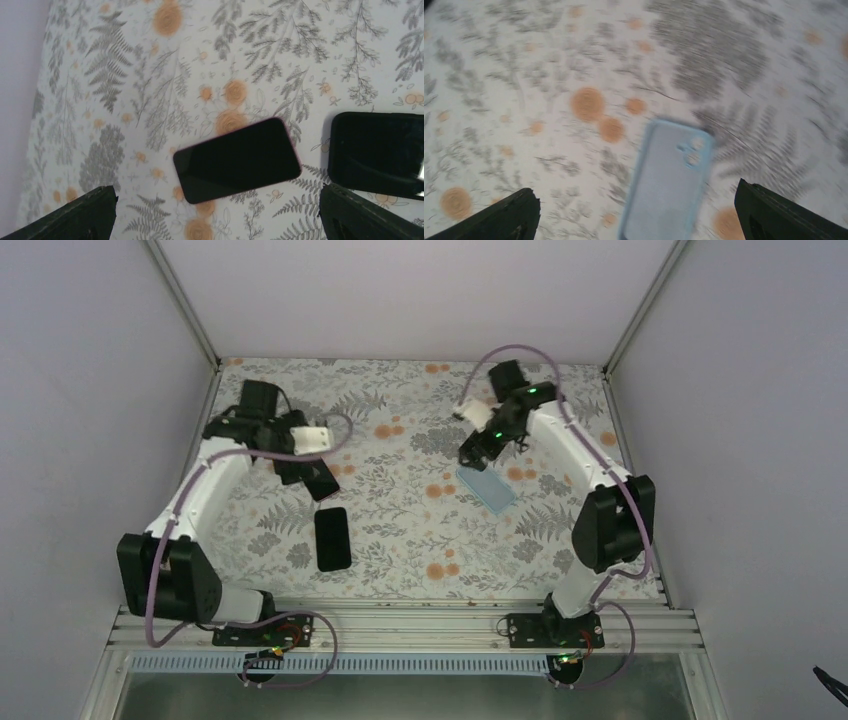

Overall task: Take the phone out of the phone case
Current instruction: Place the phone at the center of the board, then move the phone to the center of the board.

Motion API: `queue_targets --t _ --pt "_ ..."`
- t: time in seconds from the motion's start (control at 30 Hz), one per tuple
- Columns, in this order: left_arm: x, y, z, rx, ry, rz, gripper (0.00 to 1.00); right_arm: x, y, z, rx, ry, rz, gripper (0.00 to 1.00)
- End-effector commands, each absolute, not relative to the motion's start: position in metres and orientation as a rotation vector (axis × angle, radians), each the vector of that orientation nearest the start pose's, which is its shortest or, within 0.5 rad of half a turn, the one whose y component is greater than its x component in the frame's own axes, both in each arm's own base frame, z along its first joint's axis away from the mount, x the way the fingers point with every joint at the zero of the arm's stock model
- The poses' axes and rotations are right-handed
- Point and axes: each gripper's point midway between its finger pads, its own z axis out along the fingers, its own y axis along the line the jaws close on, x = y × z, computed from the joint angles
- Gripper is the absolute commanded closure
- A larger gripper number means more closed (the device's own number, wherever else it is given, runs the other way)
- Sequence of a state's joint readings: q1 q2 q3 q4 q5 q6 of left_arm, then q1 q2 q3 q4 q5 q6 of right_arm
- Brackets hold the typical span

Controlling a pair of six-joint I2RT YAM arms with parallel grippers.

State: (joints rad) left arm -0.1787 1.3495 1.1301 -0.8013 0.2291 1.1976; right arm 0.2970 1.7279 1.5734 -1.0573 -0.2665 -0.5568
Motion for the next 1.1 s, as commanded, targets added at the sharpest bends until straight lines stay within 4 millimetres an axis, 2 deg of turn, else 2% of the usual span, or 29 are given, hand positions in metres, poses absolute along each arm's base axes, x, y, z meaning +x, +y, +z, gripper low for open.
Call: queue_targets --t 0.0,0.1,0.2,0.23,0.3,0.37,0.4,0.43,0.57,0.6,0.67,0.8,0.93,1.07 --pt "0.332 -0.082 0.197 1.499 1.994 -0.265 0.00 0.307 0.236 0.144 -1.589 2.325 0.375 0.00" --pt "0.341 -0.060 0.206 1.366 2.053 -0.525 0.00 0.263 0.296 0.140 -1.816 2.111 0.457 0.00" --pt "0.361 -0.039 0.211 1.184 2.094 -0.731 0.00 0.217 0.354 0.149 -2.006 1.818 0.544 0.01" --pt "0.368 -0.031 0.210 1.135 2.103 -0.750 0.00 0.207 0.375 0.154 -2.037 1.715 0.562 0.06" --pt "0.372 -0.021 0.205 1.099 2.105 -0.766 0.00 0.179 0.413 0.158 -2.110 1.595 0.614 0.33" --pt "0.372 -0.013 0.204 1.070 2.093 -0.763 0.00 0.167 0.447 0.157 -2.147 1.563 0.676 0.78" --pt "0.372 -0.009 0.206 1.047 2.080 -0.768 0.00 0.162 0.464 0.155 -2.161 1.553 0.704 0.93" --pt "0.372 -0.006 0.209 1.027 2.068 -0.773 0.00 0.157 0.478 0.152 -2.178 1.544 0.729 0.96" --pt "0.374 0.012 0.218 0.947 2.049 -0.760 0.00 0.146 0.525 0.115 -2.244 1.524 0.713 0.97" --pt "0.374 0.015 0.217 0.933 2.052 -0.754 0.00 0.143 0.532 0.096 -2.267 1.541 0.708 0.97" --pt "0.374 0.021 0.214 0.910 2.060 -0.744 0.00 0.141 0.542 0.079 -2.284 1.553 0.707 0.97" --pt "0.373 0.023 0.203 0.898 2.079 -0.727 0.00 0.136 0.542 0.050 -2.311 1.595 0.701 0.97" --pt "0.376 0.029 0.190 0.890 2.110 -0.688 0.00 0.136 0.525 0.026 -2.341 1.657 0.621 0.97" --pt "0.378 0.031 0.189 0.887 2.113 -0.682 0.00 0.150 0.501 0.012 -2.325 1.737 0.482 0.97"
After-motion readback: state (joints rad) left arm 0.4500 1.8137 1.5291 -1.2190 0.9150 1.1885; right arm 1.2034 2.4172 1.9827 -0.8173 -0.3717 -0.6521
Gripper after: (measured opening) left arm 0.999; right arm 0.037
